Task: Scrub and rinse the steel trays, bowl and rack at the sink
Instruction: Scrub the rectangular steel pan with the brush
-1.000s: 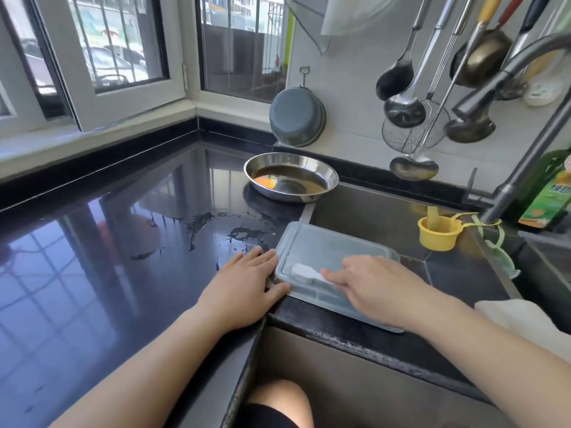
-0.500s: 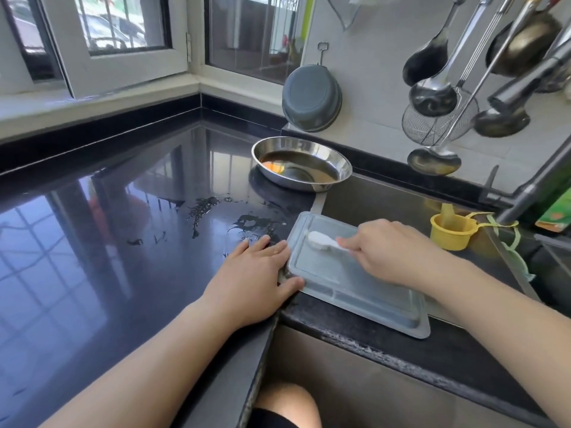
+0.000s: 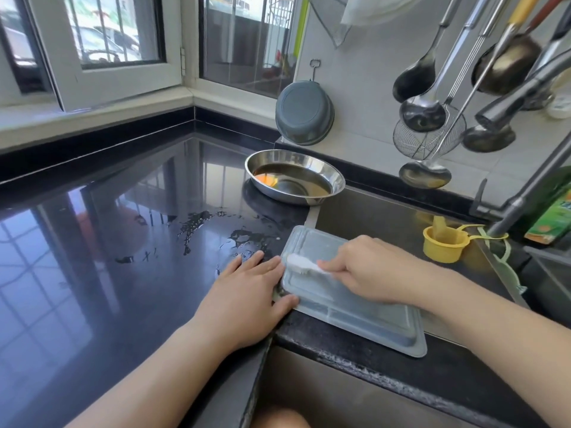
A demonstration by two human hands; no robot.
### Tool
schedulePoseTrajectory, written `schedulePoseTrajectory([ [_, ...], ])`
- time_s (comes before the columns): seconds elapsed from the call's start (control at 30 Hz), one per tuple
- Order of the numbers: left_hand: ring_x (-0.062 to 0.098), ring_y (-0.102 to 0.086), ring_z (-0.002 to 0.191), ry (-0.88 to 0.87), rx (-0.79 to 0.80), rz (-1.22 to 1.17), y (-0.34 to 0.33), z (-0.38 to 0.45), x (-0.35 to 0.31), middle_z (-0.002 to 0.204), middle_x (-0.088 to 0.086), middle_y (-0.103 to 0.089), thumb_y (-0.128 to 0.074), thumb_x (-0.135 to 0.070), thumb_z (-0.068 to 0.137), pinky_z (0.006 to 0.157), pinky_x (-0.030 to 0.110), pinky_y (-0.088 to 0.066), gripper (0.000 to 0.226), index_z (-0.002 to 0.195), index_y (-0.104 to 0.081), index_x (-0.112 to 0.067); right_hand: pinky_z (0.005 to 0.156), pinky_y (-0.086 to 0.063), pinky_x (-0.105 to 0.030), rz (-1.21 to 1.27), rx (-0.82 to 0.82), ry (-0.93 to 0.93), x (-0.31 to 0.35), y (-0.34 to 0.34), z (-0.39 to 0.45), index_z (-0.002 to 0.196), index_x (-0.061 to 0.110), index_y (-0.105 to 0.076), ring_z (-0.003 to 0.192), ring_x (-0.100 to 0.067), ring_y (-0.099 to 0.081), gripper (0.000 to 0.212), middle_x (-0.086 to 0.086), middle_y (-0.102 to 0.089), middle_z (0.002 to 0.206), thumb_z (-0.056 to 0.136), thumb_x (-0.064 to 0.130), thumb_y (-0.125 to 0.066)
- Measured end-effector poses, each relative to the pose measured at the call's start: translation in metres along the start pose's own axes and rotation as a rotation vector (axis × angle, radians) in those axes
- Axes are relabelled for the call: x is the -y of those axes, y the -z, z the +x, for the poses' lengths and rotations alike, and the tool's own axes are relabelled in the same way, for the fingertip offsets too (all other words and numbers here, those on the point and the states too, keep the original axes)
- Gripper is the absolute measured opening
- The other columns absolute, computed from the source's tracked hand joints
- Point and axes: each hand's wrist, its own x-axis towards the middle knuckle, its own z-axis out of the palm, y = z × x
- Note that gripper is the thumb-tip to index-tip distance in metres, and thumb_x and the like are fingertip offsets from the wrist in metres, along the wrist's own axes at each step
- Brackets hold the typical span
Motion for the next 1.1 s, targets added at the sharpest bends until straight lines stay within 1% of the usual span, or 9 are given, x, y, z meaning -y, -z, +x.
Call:
schedulePoseTrajectory([
  [0.07,0.012,-0.006,0.16,0.003,-0.005,-0.005,0.0,0.0,0.0,0.171,-0.017,-0.017,-0.035,-0.067,0.102,0.13,0.039,-0.004,0.07,0.163,-0.023,-0.034,0.082,-0.047,-0.035,0.026,0.031,-0.028,0.002,0.001,-0.002,0.139,0.054,-0.051,0.103,-0.028,-0.062,0.037,0.002,-0.064,0.113,0.107,0.043,-0.037],
  [0.23,0.011,-0.004,0.16,0.011,-0.003,-0.01,0.003,-0.001,-0.002,0.171,-0.017,-0.015,-0.035,-0.067,0.103,0.13,0.039,-0.002,0.071,0.163,-0.023,-0.033,0.092,-0.055,-0.044,0.168,-0.094,-0.271,-0.037,0.01,0.044,0.128,0.042,-0.066,0.107,-0.032,-0.064,0.032,-0.003,-0.067,0.128,0.102,0.041,-0.047],
  [0.4,0.012,-0.005,0.16,0.009,-0.007,-0.006,0.003,0.0,-0.002,0.171,-0.016,-0.017,-0.034,-0.067,0.103,0.13,0.039,-0.003,0.071,0.164,-0.024,-0.031,0.086,-0.055,-0.038,0.182,-0.128,-0.296,-0.043,0.013,0.058,0.126,0.043,-0.068,0.103,-0.028,-0.065,0.032,0.002,-0.068,0.124,0.1,0.038,-0.052],
  [0.6,0.012,-0.005,0.16,0.011,-0.015,-0.015,0.001,0.0,-0.002,0.171,-0.016,-0.018,-0.036,-0.067,0.102,0.13,0.039,-0.004,0.071,0.163,-0.025,-0.031,0.104,-0.048,-0.034,0.156,-0.003,-0.239,-0.071,0.024,0.052,0.127,0.033,-0.07,0.127,-0.015,-0.057,0.03,0.014,-0.068,0.13,0.1,0.03,-0.058],
  [0.67,0.012,-0.005,0.16,0.014,-0.013,-0.017,0.001,0.001,-0.001,0.171,-0.017,-0.019,-0.036,-0.067,0.102,0.13,0.04,-0.004,0.071,0.162,-0.027,-0.031,0.1,-0.048,-0.031,0.16,-0.029,-0.257,-0.075,0.023,0.047,0.126,0.036,-0.07,0.124,-0.015,-0.058,0.03,0.014,-0.069,0.128,0.1,0.03,-0.058],
  [0.77,0.012,-0.006,0.16,0.018,-0.018,-0.025,0.0,0.002,-0.002,0.17,-0.018,-0.019,-0.037,-0.067,0.102,0.13,0.039,-0.004,0.071,0.162,-0.027,-0.032,0.085,-0.053,-0.033,0.21,-0.083,-0.245,-0.065,0.011,0.04,0.125,0.045,-0.068,0.1,-0.02,-0.066,0.03,0.008,-0.075,0.11,0.1,0.036,-0.056],
  [0.87,0.011,-0.006,0.16,0.015,-0.015,-0.03,0.001,0.003,-0.001,0.17,-0.018,-0.019,-0.038,-0.067,0.101,0.13,0.039,-0.003,0.071,0.162,-0.027,-0.032,0.091,-0.054,-0.033,0.293,0.002,-0.117,-0.048,-0.001,0.032,0.126,0.043,-0.068,0.1,-0.013,-0.068,0.029,0.015,-0.076,0.107,0.099,0.036,-0.06],
  [1.0,0.011,-0.007,0.16,0.017,-0.016,-0.026,0.0,0.002,-0.001,0.17,-0.018,-0.02,-0.037,-0.067,0.101,0.13,0.04,-0.005,0.071,0.162,-0.028,-0.032,0.093,-0.055,-0.039,0.256,-0.115,-0.296,-0.065,0.006,0.039,0.124,0.046,-0.068,0.105,-0.023,-0.066,0.029,0.005,-0.073,0.119,0.099,0.037,-0.059],
  [1.1,0.011,-0.007,0.16,0.019,-0.017,-0.026,0.001,0.002,-0.001,0.17,-0.018,-0.02,-0.037,-0.068,0.101,0.13,0.04,-0.005,0.071,0.162,-0.028,-0.032,0.084,-0.057,-0.036,0.277,-0.057,-0.22,-0.055,-0.002,0.035,0.124,0.043,-0.069,0.092,-0.02,-0.067,0.029,0.004,-0.074,0.11,0.099,0.034,-0.058],
])
